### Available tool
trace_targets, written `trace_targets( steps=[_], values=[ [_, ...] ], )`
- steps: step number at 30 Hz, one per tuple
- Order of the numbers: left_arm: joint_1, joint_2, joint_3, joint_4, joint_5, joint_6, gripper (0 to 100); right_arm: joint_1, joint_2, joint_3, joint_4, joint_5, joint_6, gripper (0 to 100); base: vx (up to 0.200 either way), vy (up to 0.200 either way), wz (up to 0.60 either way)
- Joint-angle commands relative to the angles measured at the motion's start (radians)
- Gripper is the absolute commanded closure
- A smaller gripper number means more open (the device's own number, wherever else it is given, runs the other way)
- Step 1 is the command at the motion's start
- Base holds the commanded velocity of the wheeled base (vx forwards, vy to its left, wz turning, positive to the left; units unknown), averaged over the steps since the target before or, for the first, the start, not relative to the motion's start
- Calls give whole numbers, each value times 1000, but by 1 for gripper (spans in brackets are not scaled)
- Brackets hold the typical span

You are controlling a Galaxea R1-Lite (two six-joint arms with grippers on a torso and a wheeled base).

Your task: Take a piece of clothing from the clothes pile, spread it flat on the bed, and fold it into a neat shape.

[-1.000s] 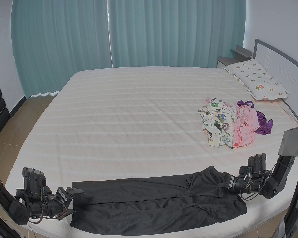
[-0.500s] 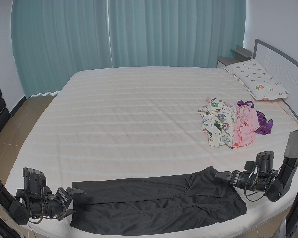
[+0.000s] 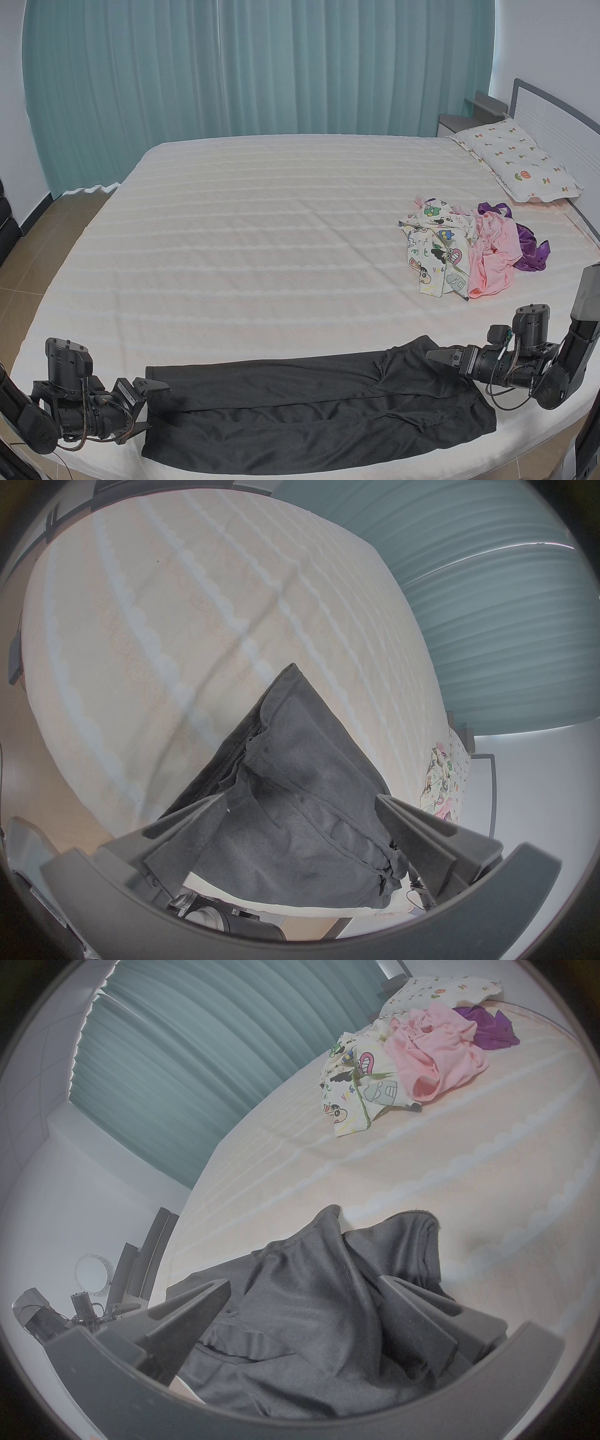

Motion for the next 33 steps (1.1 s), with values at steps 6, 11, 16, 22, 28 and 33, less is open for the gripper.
trace_targets(
  steps=[6, 11, 16, 22, 28, 33],
  values=[
    [0, 2, 0, 0, -1, 0, 0, -4, 101, -32, -5, -1, -3, 0, 0, 0, 0],
    [0, 2, 0, 0, -1, 0, 0, -3, 127, -25, -5, -1, -4, 100, 0, 0, 0],
    [0, 4, 0, 0, -1, 0, 0, -7, 124, -20, -7, -4, -6, 100, 0, 0, 0],
    [0, 4, 0, 0, -1, 0, 0, -27, 112, 17, -25, -7, -6, 100, 0, 0, 0],
    [0, 4, 0, 0, -1, 0, 0, -47, 127, 55, -107, -4, -4, 100, 0, 0, 0],
    [2, 2, 0, 0, 0, 0, 0, -55, 146, 63, -113, -1, -4, 0, 0, 0, 0]
  ],
)
